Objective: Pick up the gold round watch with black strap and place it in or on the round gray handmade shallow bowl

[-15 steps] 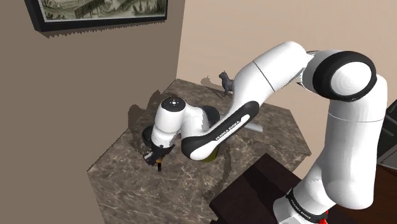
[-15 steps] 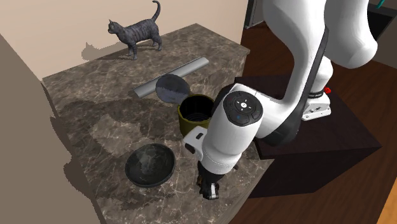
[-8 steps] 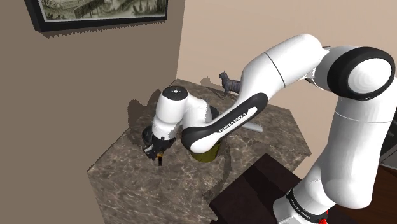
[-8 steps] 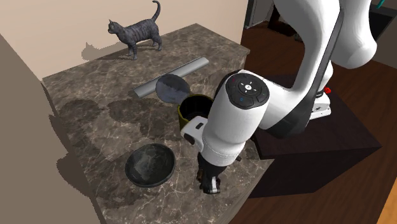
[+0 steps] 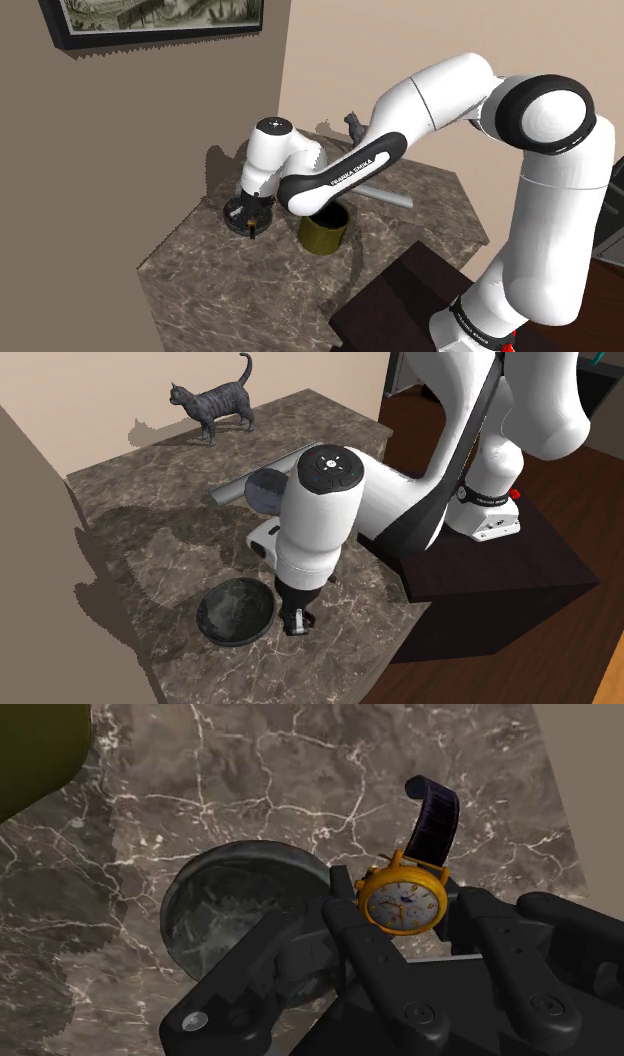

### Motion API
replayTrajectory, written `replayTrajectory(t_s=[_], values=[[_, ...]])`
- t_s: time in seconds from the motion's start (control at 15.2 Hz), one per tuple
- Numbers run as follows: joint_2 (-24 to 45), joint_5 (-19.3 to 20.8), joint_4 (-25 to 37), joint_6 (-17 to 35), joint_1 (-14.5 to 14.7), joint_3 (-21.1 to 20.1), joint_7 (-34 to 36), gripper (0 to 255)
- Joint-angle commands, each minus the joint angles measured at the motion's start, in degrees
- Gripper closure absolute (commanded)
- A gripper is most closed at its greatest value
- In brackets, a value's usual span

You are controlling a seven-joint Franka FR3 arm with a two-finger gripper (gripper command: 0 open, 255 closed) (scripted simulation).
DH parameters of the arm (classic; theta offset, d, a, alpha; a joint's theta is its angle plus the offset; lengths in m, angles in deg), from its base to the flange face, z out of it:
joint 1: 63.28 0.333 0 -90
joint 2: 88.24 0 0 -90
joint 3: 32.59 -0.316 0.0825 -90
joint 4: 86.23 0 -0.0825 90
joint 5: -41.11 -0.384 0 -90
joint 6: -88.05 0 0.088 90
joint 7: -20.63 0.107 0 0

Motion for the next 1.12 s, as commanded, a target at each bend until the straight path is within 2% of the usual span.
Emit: replayTrajectory(t_s=[0.0,0.4,0.66,1.06], values=[[1.8,-0.4,3.2,-1.2,-1.4,0.5,-2.9,255],[8.4,-0.9,13.4,-4.4,-4.5,2.0,-10.2,255],[14.0,-1.3,22.4,-7.6,-6.0,2.9,-15.2,255],[16.7,0.0,22.1,-4.6,-5.3,4.0,-14.1,255]])
